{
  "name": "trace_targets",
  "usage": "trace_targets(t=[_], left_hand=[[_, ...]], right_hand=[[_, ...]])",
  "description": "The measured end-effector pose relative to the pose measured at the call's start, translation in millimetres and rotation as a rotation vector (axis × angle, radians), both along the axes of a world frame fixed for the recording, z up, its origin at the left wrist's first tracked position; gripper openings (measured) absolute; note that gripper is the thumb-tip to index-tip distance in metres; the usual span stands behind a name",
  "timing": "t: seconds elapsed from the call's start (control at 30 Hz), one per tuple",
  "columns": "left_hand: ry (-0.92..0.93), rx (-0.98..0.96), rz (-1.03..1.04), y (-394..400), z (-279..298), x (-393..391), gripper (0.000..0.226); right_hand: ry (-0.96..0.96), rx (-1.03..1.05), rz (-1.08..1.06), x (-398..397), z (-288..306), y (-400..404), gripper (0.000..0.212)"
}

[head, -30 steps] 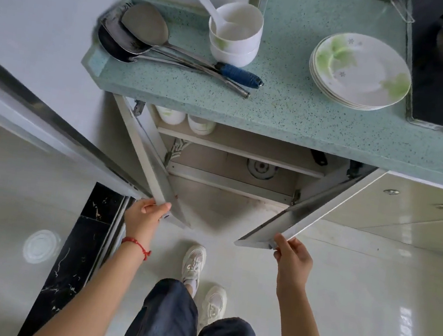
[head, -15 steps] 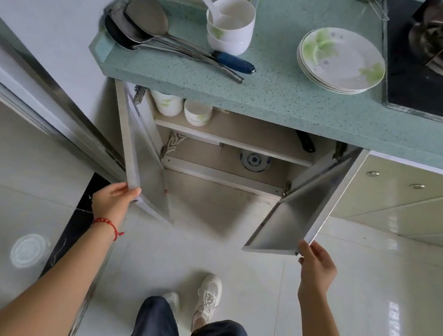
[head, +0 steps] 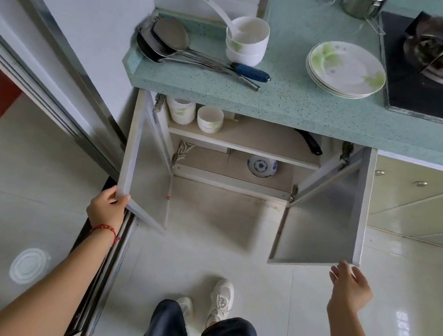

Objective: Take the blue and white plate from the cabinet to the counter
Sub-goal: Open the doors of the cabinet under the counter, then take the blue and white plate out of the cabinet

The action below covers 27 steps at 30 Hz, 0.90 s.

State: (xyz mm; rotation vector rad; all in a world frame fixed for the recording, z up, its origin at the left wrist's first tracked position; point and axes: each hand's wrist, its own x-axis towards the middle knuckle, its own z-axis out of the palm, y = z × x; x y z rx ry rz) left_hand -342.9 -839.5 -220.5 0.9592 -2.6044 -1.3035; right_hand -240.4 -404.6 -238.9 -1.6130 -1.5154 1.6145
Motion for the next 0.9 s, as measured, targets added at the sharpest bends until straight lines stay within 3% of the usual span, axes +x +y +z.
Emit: trace_targets(t=[0.23,0.47,0.67,0.9], left_hand=[[0.116,-0.295,-0.484,35,4,30,0.04],[-0.057,-0.52,-0.877,78,-10,14,0.052],[-0.101,-0.596,-0.967,120,-33,-21,0.053],[-0.161,-0.597,-1.037,162,-79,-67,0.056]], right_hand=[[-0.163,0.07,0.369,10,12,-70,0.031],[-0.338,0.42,0.882,-16,15,-81,0.04],[-0.45,0.544,1.118,-62,-9,-43,0.046],[-0.514,0.578,1.225,-112,-61,-12,0.046]])
